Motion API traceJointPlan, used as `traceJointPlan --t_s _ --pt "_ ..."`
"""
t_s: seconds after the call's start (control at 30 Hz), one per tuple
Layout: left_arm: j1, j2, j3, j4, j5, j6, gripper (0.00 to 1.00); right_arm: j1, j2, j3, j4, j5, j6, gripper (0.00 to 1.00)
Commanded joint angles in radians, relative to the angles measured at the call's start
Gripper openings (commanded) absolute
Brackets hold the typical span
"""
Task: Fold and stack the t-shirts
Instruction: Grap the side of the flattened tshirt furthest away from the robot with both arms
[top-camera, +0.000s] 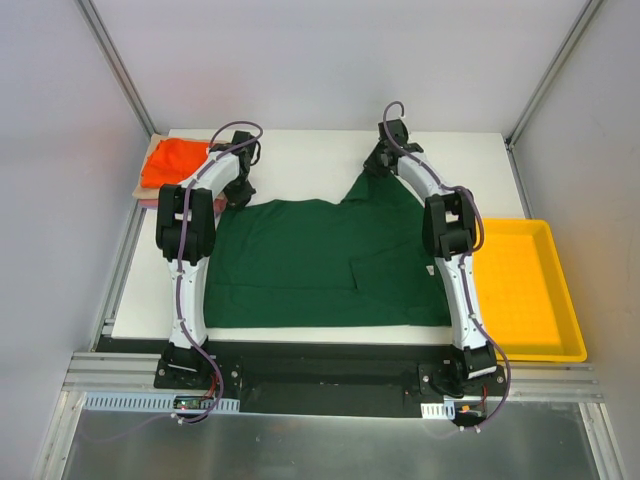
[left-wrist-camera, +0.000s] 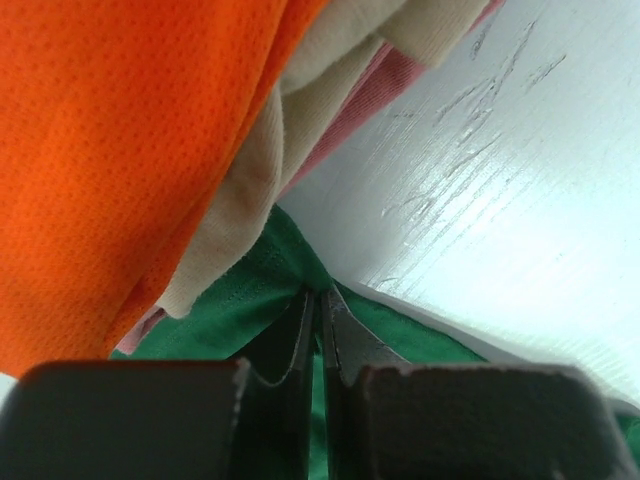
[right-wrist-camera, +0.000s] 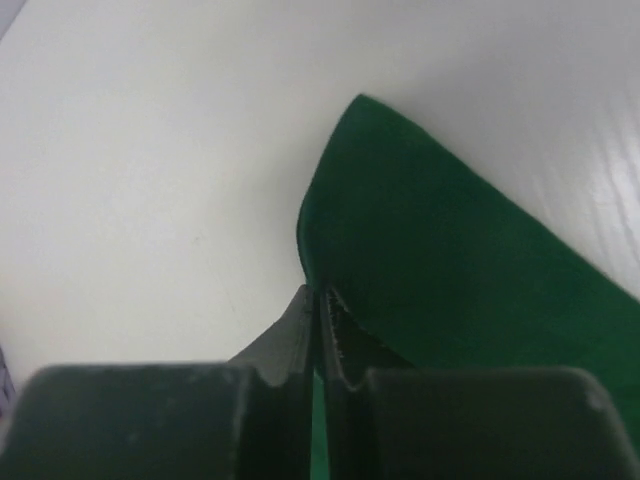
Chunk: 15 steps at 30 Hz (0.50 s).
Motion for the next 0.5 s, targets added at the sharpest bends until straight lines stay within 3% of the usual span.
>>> traceJointPlan --t_s 0.0,0.13,0.47 --pt "-0.002 -0.008 -0.016 -0.065 0.002 0.001 0.0 -0.001 -0.104 -0.089 -0.046 0.161 -0.019 0.0" --pt "-0.004 -0.054 -0.023 -0.066 0.004 -0.01 0.0 -0.017 -0.225 -0.187 0.04 0.175 -0.103 0.0" --pt "-0.054 -0.196 -0.094 -0.062 -0.03 -0.037 0.0 -0.026 -0.606 -0.729 0.399 0.06 -0.194 0.0"
